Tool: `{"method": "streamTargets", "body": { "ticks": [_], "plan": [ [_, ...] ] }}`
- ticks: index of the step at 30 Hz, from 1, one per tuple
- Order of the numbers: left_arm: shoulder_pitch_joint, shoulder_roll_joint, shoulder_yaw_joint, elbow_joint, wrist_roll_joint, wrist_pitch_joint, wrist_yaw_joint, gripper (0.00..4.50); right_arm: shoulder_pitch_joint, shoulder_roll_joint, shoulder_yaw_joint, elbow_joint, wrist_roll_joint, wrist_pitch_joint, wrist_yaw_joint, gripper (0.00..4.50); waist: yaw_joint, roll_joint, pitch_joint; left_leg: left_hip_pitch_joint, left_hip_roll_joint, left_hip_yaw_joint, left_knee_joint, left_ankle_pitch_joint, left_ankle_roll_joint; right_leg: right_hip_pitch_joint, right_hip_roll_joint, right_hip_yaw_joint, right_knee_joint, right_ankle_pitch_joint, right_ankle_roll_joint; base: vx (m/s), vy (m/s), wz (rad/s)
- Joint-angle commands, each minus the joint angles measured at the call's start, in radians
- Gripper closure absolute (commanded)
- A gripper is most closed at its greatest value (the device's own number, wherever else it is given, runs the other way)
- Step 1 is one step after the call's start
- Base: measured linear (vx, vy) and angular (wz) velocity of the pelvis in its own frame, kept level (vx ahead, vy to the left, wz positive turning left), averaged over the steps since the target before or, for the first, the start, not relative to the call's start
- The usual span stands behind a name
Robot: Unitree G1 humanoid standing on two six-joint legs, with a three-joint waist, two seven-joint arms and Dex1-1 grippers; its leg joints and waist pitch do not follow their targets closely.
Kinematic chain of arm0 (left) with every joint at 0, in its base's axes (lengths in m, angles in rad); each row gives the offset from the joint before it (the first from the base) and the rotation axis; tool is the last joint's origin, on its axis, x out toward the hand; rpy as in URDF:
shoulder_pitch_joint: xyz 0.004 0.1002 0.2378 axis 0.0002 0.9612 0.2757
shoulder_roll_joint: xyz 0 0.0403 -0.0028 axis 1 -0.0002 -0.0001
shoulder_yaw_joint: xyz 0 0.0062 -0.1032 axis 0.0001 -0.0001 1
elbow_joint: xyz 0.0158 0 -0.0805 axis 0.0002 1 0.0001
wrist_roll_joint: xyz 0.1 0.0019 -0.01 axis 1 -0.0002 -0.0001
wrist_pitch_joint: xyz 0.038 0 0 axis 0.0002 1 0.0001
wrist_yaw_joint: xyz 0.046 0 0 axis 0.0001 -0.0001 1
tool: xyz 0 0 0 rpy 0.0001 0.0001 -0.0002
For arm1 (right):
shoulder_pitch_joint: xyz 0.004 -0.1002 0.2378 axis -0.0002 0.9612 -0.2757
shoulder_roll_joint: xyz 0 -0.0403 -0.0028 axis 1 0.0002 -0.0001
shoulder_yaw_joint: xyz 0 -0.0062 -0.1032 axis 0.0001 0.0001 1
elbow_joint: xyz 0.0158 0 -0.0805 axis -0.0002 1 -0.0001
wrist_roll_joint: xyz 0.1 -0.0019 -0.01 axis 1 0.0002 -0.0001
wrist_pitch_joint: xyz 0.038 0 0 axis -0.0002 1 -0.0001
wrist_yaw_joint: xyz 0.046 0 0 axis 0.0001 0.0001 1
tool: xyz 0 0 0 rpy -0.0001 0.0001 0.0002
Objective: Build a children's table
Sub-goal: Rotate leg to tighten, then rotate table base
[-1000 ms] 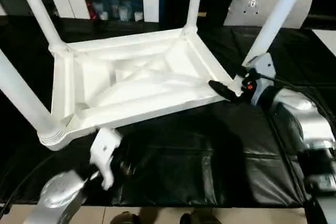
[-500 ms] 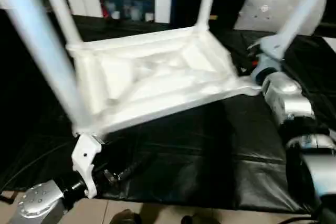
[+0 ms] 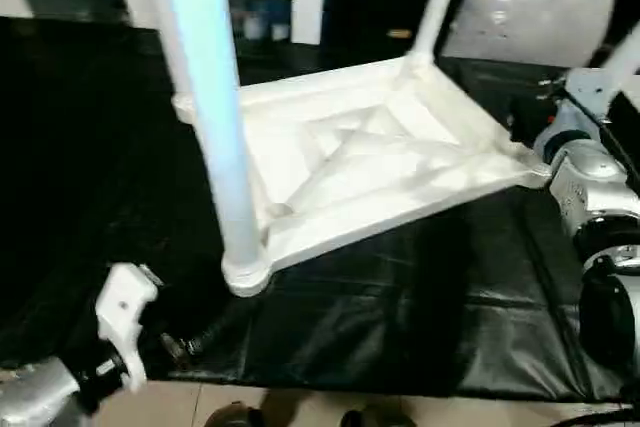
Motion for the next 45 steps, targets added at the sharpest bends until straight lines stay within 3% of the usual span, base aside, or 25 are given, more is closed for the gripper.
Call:
{"method": "streamTargets", "body": {
  "ticks": [1, 2, 3, 5, 6, 7, 9, 11, 13, 14, 15, 20, 21, 22, 23, 24, 29, 30, 34, 35, 36, 37, 41, 45],
  "plan": [
    [-0.015, 0.012, 0.012, -0.009, -0.016, -0.032, -0.039, 0.06, 0.021, 0.014, 0.021, -0.017, -0.008, -0.015, 0.052, 0.00, -0.001, 0.000, -0.062, 0.015, 0.075, -0.029, -0.070, -0.115, 0.047, 0.026, -0.088, 0.049, -0.068, -0.084, -0.219, 0.000, 0.000, 0.00],
    [-0.033, 0.010, 0.014, -0.010, -0.040, -0.018, -0.046, 0.06, 0.042, 0.021, 0.023, -0.041, 0.001, -0.013, 0.085, 0.00, -0.006, -0.001, -0.064, 0.014, 0.077, -0.030, -0.070, -0.090, 0.058, 0.029, -0.087, 0.048, -0.064, -0.049, -0.236, 0.000, 0.000, 0.00],
    [-0.068, 0.007, 0.014, -0.008, -0.070, 0.001, -0.053, 0.06, 0.089, 0.027, 0.030, -0.113, 0.035, 0.032, 0.168, 0.00, -0.007, 0.005, -0.067, 0.016, 0.077, -0.030, -0.068, -0.074, 0.065, 0.031, -0.086, 0.047, -0.059, -0.020, -0.251, 0.000, 0.000, 0.00],
    [-0.136, -0.003, 0.016, 0.011, -0.101, 0.020, -0.061, 0.06, 0.200, 0.025, 0.058, -0.276, 0.088, 0.114, 0.297, 0.00, 0.001, 0.003, -0.068, 0.017, 0.078, -0.029, -0.069, -0.050, 0.082, 0.036, -0.083, 0.049, -0.058, 0.038, -0.251, 0.000, 0.000, 0.00],
    [-0.156, -0.007, 0.015, 0.021, -0.105, 0.022, -0.064, 0.06, 0.238, 0.019, 0.071, -0.331, 0.098, 0.141, 0.326, 0.00, 0.005, 0.005, -0.069, 0.023, 0.081, -0.029, -0.068, -0.044, 0.085, 0.032, -0.084, 0.049, -0.057, 0.052, -0.251, 0.000, 0.000, 0.00],
    [-0.175, -0.010, 0.015, 0.032, -0.107, 0.022, -0.067, 0.06, 0.277, 0.011, 0.085, -0.384, 0.103, 0.166, 0.348, 0.00, 0.008, 0.004, -0.069, 0.019, 0.081, -0.032, -0.072, -0.030, 0.089, 0.037, -0.085, 0.046, -0.056, 0.064, -0.258, 0.000, 0.000, 0.00],
    [-0.200, -0.010, 0.007, 0.045, -0.109, 0.021, -0.076, 0.06, 0.331, 0.001, 0.090, -0.459, 0.115, 0.209, 0.351, 0.00, 0.009, 0.000, -0.067, 0.019, 0.081, -0.031, -0.072, -0.039, 0.084, 0.037, -0.088, 0.047, -0.060, 0.034, -0.259, 0.000, 0.000, 0.00],
    [-0.246, -0.015, -0.006, 0.057, -0.125, 0.032, -0.086, 0.06, 0.427, -0.024, 0.089, -0.576, 0.122, 0.303, 0.323, 0.00, 0.007, 0.003, -0.066, 0.023, 0.081, -0.031, -0.074, -0.062, 0.061, 0.035, -0.088, 0.049, -0.064, -0.008, -0.258, 0.000, 0.000, 0.00],
    [-0.274, -0.020, -0.015, 0.063, -0.137, 0.041, -0.094, 0.06, 0.480, -0.038, 0.087, -0.637, 0.115, 0.349, 0.300, 0.00, 0.011, 0.004, -0.061, 0.025, 0.081, -0.032, -0.079, -0.081, 0.042, 0.034, -0.086, 0.049, -0.070, -0.043, -0.243, 0.000, 0.000, 0.00],
    [-0.308, -0.023, -0.028, 0.068, -0.162, 0.056, -0.108, 0.06, 0.540, -0.051, 0.075, -0.707, 0.097, 0.401, 0.262, 0.00, 0.016, 0.011, -0.058, 0.031, 0.081, -0.030, -0.082, -0.108, 0.022, 0.028, -0.085, 0.050, -0.076, -0.079, -0.232, 0.000, 0.000, 0.00],
    [-0.342, -0.026, -0.047, 0.071, -0.185, 0.075, -0.122, 0.06, 0.585, -0.052, 0.057, -0.762, 0.089, 0.445, 0.232, 0.00, 0.018, 0.011, -0.058, 0.031, 0.080, -0.032, -0.084, -0.129, 0.007, 0.030, -0.087, 0.051, -0.076, -0.105, -0.225, 0.000, 0.000, 0.00],
    [-0.394, -0.045, -0.072, 0.107, -0.172, 0.074, -0.135, 0.06, 0.647, -0.055, 0.053, -0.859, 0.053, 0.513, 0.206, 0.00, 0.007, 0.005, -0.057, 0.023, 0.077, -0.038, -0.086, -0.149, -0.011, 0.033, -0.092, 0.052, -0.083, -0.178, -0.196, 0.000, 0.000, 0.00],
    [-0.412, -0.056, -0.084, 0.123, -0.155, 0.061, -0.132, 0.06, 0.650, -0.047, 0.053, -0.861, 0.046, 0.514, 0.193, 0.00, 0.005, 0.005, -0.057, 0.024, 0.077, -0.037, -0.084, -0.149, -0.011, 0.032, -0.092, 0.053, -0.084, -0.183, -0.195, 0.000, 0.000, 0.00],
    [-0.433, -0.069, -0.103, 0.134, -0.146, 0.057, -0.135, 0.06, 0.650, -0.036, 0.065, -0.873, 0.052, 0.523, 0.186, 0.00, 0.000, 0.016, -0.054, 0.024, 0.076, -0.039, -0.085, -0.157, -0.013, 0.030, -0.094, 0.054, -0.085, -0.195, -0.197, 0.000, 0.000, 0.00],
    [-0.451, -0.080, -0.121, 0.137, -0.148, 0.061, -0.143, 0.06, 0.650, -0.026, 0.082, -0.892, 0.059, 0.542, 0.176, 0.00, -0.005, 0.010, -0.056, 0.024, 0.076, -0.038, -0.084, -0.164, -0.012, 0.029, -0.092, 0.054, -0.088, -0.200, -0.197, 0.000, 0.000, 0.00],
    [-0.462, -0.089, -0.135, 0.131, -0.158, 0.072, -0.149, 0.06, 0.645, -0.016, 0.098, -0.897, 0.060, 0.546, 0.172, 0.00, -0.007, 0.016, -0.057, 0.024, 0.076, -0.039, -0.084, -0.156, -0.012, 0.029, -0.091, 0.053, -0.087, -0.183, -0.202, 0.000, 0.000, 0.00],
    [-0.465, -0.082, -0.197, 0.036, -0.267, 0.175, -0.206, 0.06, 0.584, 0.042, 0.139, -0.851, 0.039, 0.544, 0.162, 0.00, -0.007, 0.016, -0.060, 0.023, 0.079, -0.038, -0.082, -0.122, -0.005, 0.030, -0.091, 0.051, -0.078, -0.115, -0.237, 0.000, 0.000, 0.00],
    [-0.454, -0.065, -0.225, -0.010, -0.310, 0.220, -0.238, 0.06, 0.558, 0.054, 0.155, -0.822, 0.021, 0.535, 0.170, 0.00, -0.009, 0.010, -0.061, 0.022, 0.078, -0.036, -0.081, -0.097, -0.002, 0.030, -0.089, 0.050, -0.070, -0.079, -0.248, 0.000, 0.000, 0.00],
    [-0.443, -0.051, -0.247, -0.047, -0.353, 0.261, -0.269, 0.06, 0.540, 0.059, 0.164, -0.816, 0.011, 0.542, 0.174, 0.00, -0.011, 0.013, -0.060, 0.019, 0.076, -0.034, -0.080, -0.071, 0.007, 0.036, -0.089, 0.051, -0.068, -0.038, -0.248, 0.000, 0.000, 0.00],
    [-0.441, -0.048, -0.254, -0.058, -0.366, 0.274, -0.277, 0.06, 0.534, 0.059, 0.167, -0.818, 0.010, 0.545, 0.175, 0.00, -0.013, 0.014, -0.059, 0.019, 0.077, -0.034, -0.080, -0.072, 0.008, 0.037, -0.089, 0.051, -0.068, -0.039, -0.248, 0.000, 0.000, 0.00],
    [-0.440, -0.047, -0.261, -0.069, -0.379, 0.286, -0.283, 0.06, 0.527, 0.059, 0.172, -0.820, 0.011, 0.548, 0.178, 0.00, -0.016, 0.002, -0.058, 0.018, 0.076, -0.032, -0.081, -0.075, 0.011, 0.037, -0.088, 0.052, -0.070, -0.045, -0.246, 0.000, 0.000, 0.00],
    [-0.441, -0.048, -0.274, -0.083, -0.393, 0.301, -0.286, 0.06, 0.517, 0.060, 0.178, -0.818, 0.010, 0.548, 0.184, 0.00, -0.016, 0.008, -0.057, 0.019, 0.075, -0.033, -0.080, -0.080, 0.010, 0.037, -0.091, 0.052, -0.071, -0.063, -0.245, 0.000, 0.000, 0.00],
    [-0.461, -0.087, -0.327, -0.103, -0.405, 0.321, -0.269, 0.06, 0.490, 0.076, 0.203, -0.810, -0.001, 0.536, 0.210, 0.00, -0.024, 0.006, -0.050, 0.019, 0.077, -0.034, -0.081, -0.123, -0.003, 0.034, -0.091, 0.054, -0.080, -0.150, -0.229, 0.000, 0.000, 0.00],
    [-0.513, -0.156, -0.376, -0.071, -0.393, 0.321, -0.247, 0.06, 0.462, 0.115, 0.238, -0.798, -0.021, 0.520, 0.230, 0.00, -0.029, 0.004, -0.052, 0.016, 0.076, -0.034, -0.080, -0.105, -0.006, 0.035, -0.090, 0.055, -0.078, -0.131, -0.225, 0.000, 0.000, 0.00]
  ]
}}
